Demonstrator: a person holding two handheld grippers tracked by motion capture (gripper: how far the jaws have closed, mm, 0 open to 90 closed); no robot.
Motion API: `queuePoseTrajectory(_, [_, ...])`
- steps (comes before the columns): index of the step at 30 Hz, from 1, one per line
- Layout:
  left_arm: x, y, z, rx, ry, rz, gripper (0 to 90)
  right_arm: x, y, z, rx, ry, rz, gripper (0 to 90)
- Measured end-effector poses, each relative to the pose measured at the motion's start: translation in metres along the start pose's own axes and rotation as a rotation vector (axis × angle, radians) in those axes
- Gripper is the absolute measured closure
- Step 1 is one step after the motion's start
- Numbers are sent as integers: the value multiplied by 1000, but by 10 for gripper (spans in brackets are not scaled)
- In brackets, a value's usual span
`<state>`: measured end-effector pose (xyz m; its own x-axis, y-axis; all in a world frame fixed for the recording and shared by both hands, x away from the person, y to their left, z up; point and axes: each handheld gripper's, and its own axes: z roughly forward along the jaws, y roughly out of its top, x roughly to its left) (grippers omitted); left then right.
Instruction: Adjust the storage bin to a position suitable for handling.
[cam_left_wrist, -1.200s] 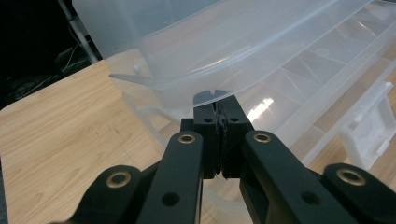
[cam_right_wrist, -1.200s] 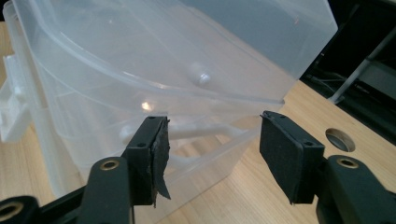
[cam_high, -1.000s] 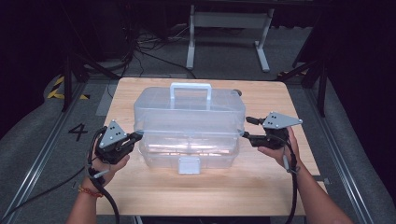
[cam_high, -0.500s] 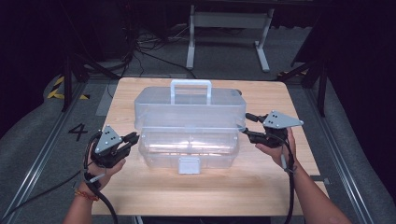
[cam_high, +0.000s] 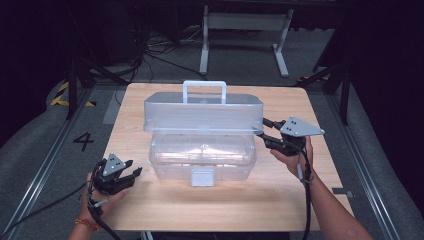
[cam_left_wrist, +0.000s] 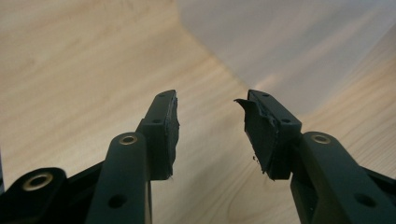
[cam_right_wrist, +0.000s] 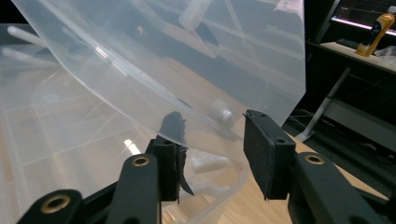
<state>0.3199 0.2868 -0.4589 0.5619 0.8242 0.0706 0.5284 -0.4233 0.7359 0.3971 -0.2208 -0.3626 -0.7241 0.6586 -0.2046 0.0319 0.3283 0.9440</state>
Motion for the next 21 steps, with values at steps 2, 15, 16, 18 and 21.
queuePoseTrajectory(2, [0,-3,3,10,-10,-8,536,0,0,1,-12,-4,12,604])
queuePoseTrajectory(15, [0,-8,19,69,-33,-23,368,-2,11,7,-70,-103,36,663])
queuePoseTrajectory(16, [1,-8,19,64,-36,-29,367,-3,12,7,-72,-110,34,668])
queuePoseTrajectory(18, [2,-9,19,61,-44,-34,354,-2,13,8,-73,-125,39,678])
queuePoseTrajectory(21, [5,-12,19,53,-58,-48,348,-2,16,10,-73,-152,28,691])
